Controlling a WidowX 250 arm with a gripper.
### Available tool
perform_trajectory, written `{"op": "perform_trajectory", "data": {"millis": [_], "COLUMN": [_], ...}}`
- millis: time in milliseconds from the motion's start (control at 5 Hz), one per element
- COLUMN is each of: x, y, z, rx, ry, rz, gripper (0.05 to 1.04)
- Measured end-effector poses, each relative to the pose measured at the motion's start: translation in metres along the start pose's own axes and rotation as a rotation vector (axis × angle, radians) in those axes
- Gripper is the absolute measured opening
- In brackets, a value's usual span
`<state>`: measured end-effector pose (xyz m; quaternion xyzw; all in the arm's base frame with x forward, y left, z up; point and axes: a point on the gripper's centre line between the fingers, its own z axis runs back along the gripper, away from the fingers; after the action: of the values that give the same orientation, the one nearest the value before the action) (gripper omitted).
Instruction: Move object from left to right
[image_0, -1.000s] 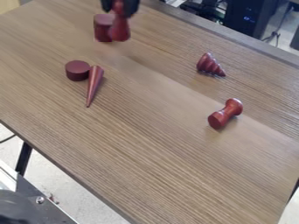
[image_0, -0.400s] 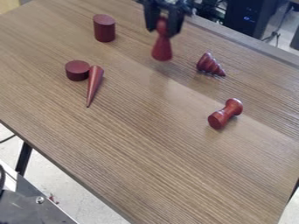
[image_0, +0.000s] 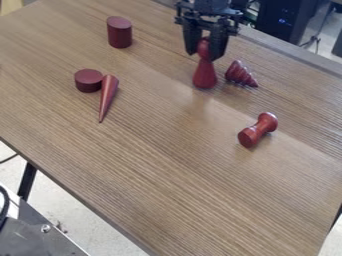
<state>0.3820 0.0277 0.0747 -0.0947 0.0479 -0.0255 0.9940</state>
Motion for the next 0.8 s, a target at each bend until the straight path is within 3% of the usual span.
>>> {"op": "perform_trajectory", "data": {"millis": [200,400,600,800], "x": [0.0051,0.0074,0.008,0.0099], "y": [-0.0045,-0.0066,-0.0029,-0.0006], "z": [-0.004,-0.0036,-0.0078,-0.0022], "rx": [-0.029,-0.02,0.002,0.021], "ry": [0.024,0.026,0.048,0.043], "rz": [-0.027,-0.04,-0.038,-0.038], "gripper": [0.578,0.657,0.944,1.0]}}
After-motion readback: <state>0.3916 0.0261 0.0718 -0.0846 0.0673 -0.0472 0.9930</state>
